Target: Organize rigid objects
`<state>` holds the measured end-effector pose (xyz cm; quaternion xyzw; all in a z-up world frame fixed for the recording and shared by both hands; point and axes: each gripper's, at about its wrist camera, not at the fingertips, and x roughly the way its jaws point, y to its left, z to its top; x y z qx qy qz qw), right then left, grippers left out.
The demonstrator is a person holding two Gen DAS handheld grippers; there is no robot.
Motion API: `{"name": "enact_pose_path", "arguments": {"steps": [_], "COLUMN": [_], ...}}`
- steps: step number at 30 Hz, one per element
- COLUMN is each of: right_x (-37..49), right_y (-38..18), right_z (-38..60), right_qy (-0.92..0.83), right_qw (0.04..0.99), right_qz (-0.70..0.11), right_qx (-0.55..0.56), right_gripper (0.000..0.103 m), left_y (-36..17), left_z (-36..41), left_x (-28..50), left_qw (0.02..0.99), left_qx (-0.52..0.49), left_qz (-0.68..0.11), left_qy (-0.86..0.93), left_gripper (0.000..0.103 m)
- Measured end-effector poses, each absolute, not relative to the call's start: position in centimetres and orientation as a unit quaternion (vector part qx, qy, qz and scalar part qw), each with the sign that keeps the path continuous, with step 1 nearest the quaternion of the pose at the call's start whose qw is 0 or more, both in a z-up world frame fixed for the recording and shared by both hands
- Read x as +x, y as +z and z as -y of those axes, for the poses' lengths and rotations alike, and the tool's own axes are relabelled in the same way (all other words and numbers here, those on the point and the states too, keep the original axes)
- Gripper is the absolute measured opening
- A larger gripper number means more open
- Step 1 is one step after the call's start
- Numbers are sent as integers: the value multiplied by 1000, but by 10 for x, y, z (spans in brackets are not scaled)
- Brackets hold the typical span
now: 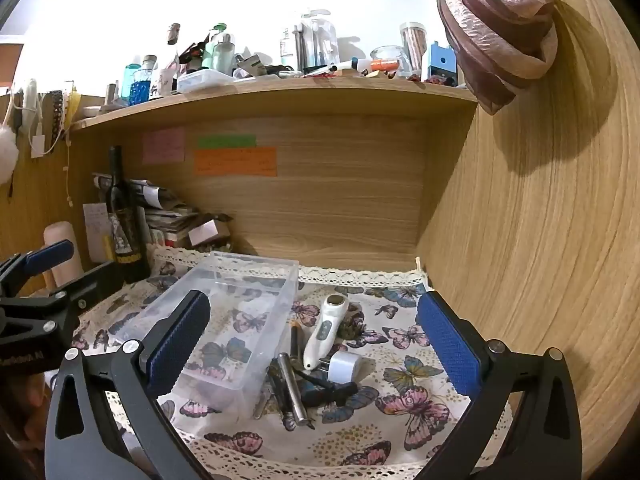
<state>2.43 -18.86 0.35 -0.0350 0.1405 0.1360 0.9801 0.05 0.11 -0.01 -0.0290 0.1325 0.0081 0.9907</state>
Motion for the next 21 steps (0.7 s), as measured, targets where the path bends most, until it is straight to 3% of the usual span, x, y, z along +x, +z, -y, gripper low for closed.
{"name": "enact_pose_path", "arguments": {"steps": [21], "right_x": [20], "right_y": [6], "right_z": [187], "right_qy": [140], "right_qw": [981], "right_qz": [-132], "right_qx": [-32], "right_gripper": [103], "left_y": [8], "left_z": [2], "left_x": [-8], "left_qw": [993], "left_qx": [-20], "left_qz": [-114], "left_qy": [0], "left_gripper": [103]}}
